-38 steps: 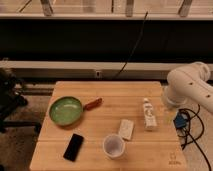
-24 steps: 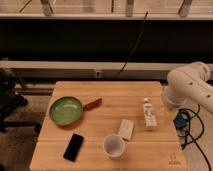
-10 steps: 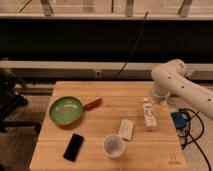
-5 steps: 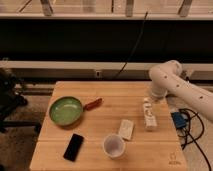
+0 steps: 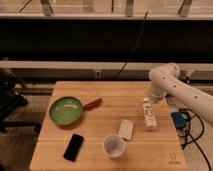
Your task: Place the bottle in the ceramic bowl
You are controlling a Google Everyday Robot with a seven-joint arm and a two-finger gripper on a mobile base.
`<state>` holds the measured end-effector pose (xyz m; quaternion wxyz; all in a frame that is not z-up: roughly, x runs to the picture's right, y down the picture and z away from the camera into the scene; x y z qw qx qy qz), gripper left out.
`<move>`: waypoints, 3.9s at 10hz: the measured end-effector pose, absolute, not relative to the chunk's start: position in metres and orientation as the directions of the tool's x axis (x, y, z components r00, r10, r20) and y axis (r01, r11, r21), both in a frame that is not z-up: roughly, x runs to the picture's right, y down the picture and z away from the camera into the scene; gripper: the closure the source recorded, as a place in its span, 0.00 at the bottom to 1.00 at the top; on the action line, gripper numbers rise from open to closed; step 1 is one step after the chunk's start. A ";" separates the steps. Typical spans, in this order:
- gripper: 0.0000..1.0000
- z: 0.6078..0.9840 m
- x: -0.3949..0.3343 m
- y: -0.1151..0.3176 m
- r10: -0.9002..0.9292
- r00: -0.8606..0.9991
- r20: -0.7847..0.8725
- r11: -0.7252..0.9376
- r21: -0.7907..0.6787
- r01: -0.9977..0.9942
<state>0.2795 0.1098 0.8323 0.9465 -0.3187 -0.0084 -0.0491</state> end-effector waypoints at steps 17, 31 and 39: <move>0.20 0.795 0.266 0.113 -0.492 0.790 0.366 0.611 -0.501 0.613; 0.20 0.798 0.267 0.119 -0.678 0.518 0.522 0.418 -0.307 0.855; 0.20 0.841 0.281 0.144 -0.660 0.490 0.569 0.368 -0.323 0.872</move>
